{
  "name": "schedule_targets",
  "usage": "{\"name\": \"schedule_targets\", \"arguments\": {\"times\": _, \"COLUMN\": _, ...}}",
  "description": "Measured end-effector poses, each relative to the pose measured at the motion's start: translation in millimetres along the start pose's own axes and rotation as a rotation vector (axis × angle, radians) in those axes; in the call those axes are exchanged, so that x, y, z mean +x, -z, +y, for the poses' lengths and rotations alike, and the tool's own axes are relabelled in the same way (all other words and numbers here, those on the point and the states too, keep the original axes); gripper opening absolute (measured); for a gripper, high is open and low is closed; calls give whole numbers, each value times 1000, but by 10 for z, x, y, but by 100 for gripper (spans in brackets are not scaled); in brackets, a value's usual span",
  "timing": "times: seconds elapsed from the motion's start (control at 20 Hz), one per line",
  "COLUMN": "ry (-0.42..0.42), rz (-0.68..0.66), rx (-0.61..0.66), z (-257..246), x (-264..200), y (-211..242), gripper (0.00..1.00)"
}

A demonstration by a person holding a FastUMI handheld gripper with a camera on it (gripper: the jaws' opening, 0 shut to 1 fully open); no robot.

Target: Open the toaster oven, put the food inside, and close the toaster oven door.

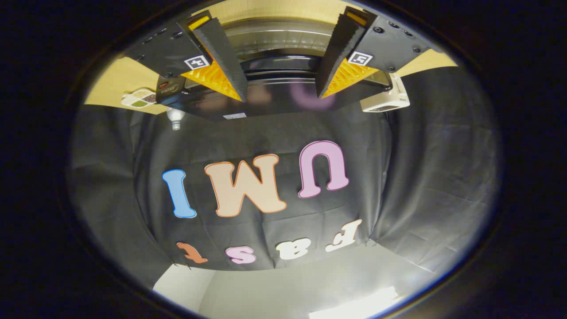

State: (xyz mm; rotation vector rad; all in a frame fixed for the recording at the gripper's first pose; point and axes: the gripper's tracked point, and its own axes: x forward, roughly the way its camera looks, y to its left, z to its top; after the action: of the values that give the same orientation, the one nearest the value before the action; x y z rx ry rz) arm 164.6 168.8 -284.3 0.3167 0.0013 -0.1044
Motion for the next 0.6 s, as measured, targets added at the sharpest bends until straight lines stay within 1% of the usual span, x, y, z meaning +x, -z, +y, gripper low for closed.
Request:
{"name": "schedule_targets", "arguments": {"times": 0.3, "ry": -7, "rz": -10, "rx": -14, "z": 11, "x": -306, "y": 28, "gripper": 97}}
{"name": "schedule_targets", "arguments": {"times": 0.6, "ry": -3, "rz": -7, "rx": -30, "z": 5, "x": -721, "y": 141, "gripper": 97}}
